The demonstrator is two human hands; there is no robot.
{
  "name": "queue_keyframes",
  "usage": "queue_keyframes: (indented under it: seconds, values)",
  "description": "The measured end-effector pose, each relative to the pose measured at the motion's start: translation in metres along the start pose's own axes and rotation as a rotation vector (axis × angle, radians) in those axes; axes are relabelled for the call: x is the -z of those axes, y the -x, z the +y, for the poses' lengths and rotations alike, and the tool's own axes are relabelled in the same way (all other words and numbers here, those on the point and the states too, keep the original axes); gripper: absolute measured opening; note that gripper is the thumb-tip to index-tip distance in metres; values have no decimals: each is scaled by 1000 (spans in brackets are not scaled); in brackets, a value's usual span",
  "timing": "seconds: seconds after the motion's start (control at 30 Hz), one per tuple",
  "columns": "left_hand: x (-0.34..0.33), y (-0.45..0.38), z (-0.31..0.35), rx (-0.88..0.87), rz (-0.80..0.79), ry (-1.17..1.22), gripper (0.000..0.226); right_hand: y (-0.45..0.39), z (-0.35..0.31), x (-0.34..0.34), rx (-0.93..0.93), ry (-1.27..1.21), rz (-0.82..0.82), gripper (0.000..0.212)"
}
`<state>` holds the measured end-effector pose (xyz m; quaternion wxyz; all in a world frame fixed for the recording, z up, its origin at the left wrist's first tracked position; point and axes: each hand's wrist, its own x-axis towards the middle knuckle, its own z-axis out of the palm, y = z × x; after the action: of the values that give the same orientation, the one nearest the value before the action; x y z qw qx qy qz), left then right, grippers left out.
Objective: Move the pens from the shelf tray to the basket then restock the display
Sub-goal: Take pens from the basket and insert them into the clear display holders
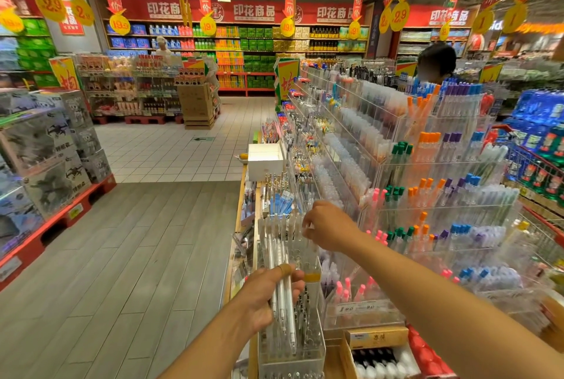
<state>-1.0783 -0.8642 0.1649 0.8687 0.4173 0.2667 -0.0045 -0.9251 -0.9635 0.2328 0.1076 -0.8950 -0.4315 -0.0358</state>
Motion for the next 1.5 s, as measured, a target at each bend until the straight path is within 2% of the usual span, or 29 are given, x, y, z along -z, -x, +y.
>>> queue_keyframes:
  seconds: [0.07, 0.13, 0.17, 0.23, 0.3, 0.37, 0.5, 0.63, 0.73, 0.8, 0.93, 1.0, 1.13, 1.23, 1.37, 1.5]
  values:
    - [0, 2, 2, 2, -31, -10, 23, 3, -3, -3, -7, 25, 106, 28]
    - [0, 5, 4, -10, -64, -9, 27, 9, -8, -4, -8, -69, 183, 19]
    - [0, 5, 5, -26, -67, -1, 31, 13, -12, -4, -22, -192, 147, 13]
    - [-2, 4, 4, -70, -42, -5, 40, 20, -18, -3, -84, -412, -73, 24]
    - [-3, 3, 3, -105, -7, -53, 48, 27, -24, -3, -124, -470, -270, 34]
    - [-4, 3, 3, -119, 3, -105, 50, 32, -25, -4, -148, -553, -321, 31]
    - [-6, 7, 0, -131, 10, -130, 54, 35, -25, -6, -208, -646, -317, 18]
    - [-9, 8, 3, -121, -23, -23, 58, 33, -22, 0, -296, -887, -292, 15]
    - [-9, 9, 5, -84, -16, 2, 49, 32, -16, 12, -340, -1073, -207, 15]
    - [-5, 8, 3, -55, 30, -7, 40, 29, -9, 18, -332, -1123, -93, 14]
    - [6, 6, 0, -18, 68, 5, 19, 27, 7, 28, -185, -887, 173, 10]
    - [9, 5, 0, -6, 76, 7, 17, 28, 13, 29, -96, -697, 233, 12]
    - [11, 3, 1, 4, 95, 6, 19, 30, 17, 21, 28, -425, 178, 10]
    - [11, 1, 3, 2, 104, 1, 20, 29, 15, 14, 41, -355, 112, 15]
    - [9, 1, 4, -6, 104, -1, 19, 25, 15, 16, 47, -305, 102, 18]
    - [9, -2, 4, -11, 106, -17, 23, 23, 15, 14, 79, -184, 6, 19]
